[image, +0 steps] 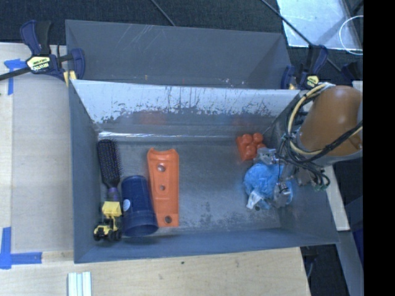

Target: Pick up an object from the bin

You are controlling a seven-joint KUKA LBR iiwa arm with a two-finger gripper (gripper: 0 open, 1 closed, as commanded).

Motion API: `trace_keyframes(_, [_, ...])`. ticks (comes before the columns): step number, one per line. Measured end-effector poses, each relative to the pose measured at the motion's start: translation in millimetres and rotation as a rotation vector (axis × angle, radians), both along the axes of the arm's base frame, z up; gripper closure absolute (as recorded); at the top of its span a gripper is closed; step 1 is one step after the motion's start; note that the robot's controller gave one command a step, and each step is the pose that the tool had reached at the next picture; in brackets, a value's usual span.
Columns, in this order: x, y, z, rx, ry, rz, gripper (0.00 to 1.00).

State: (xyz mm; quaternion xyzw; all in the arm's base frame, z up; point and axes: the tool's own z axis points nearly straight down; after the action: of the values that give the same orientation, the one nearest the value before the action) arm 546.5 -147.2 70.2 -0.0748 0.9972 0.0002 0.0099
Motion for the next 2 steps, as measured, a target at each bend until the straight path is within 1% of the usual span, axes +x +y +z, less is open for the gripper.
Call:
trace_keyframes(1, [-0.2, 0.0, 0.6, 0.002, 0.011, -0.362, 1.0])
trace_keyframes(2, [-0.2, 0.0, 0.6, 0.002, 0.011, -0.361, 1.0])
